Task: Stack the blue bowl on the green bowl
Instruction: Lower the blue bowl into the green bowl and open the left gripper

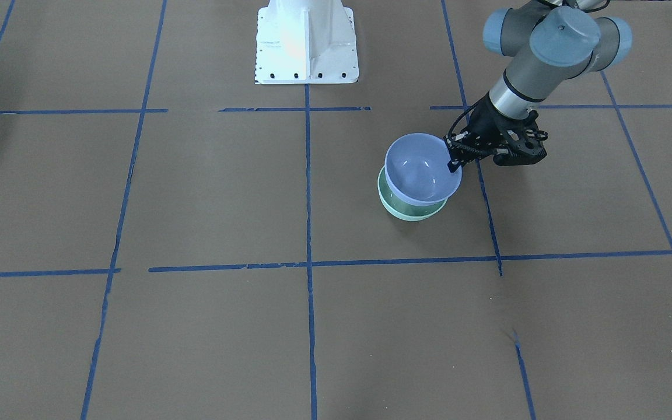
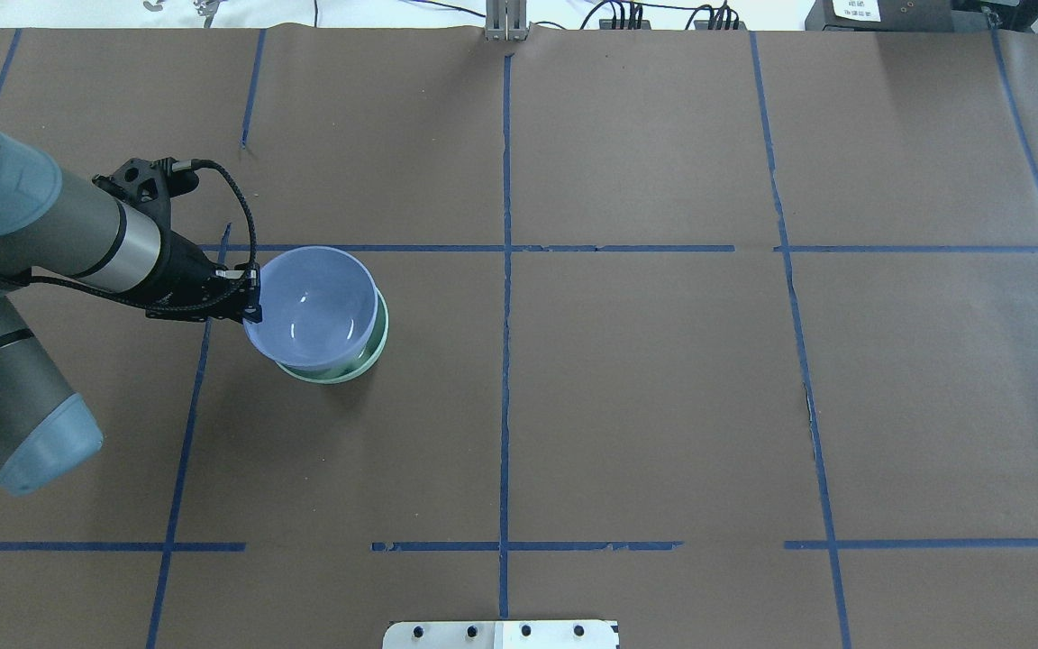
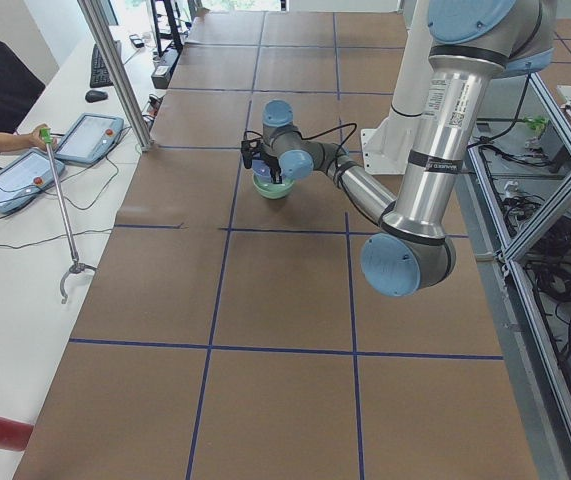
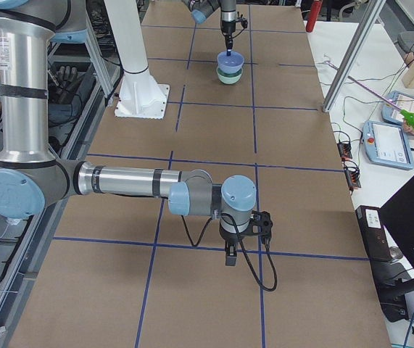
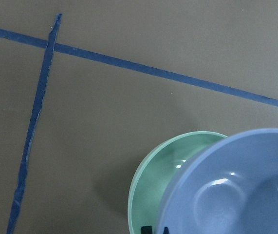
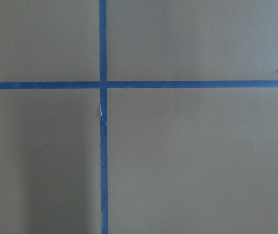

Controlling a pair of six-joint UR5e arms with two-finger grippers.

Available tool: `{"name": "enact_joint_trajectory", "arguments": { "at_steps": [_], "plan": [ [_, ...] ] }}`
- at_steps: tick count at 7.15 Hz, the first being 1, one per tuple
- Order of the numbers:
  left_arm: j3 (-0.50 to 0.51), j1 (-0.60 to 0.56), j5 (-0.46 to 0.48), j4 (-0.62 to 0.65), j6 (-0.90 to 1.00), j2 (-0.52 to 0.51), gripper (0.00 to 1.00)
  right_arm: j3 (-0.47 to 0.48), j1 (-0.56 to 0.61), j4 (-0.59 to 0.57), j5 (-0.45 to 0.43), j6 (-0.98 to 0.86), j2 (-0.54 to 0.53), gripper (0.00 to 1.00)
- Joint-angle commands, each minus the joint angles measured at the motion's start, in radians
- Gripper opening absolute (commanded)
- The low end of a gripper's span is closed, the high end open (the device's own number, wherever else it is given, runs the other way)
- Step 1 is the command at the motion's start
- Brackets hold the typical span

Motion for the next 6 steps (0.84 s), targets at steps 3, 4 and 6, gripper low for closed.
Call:
{"name": "enact_joint_trajectory", "arguments": {
  "at_steps": [3,4,6],
  "plan": [
    [-0.021,-0.001,0.000,-0.010,0.032,-0.003,1.00,0.000,0.000,0.000,-0.001,0.000,0.000,1.00],
    [-0.028,-0.012,0.000,-0.004,0.142,-0.001,1.00,0.000,0.000,0.000,-0.001,0.000,0.000,1.00],
    [-0.066,-0.123,-0.009,0.067,0.375,0.011,1.00,0.000,0.000,-0.001,0.001,0.000,0.000,1.00]
  ]
}}
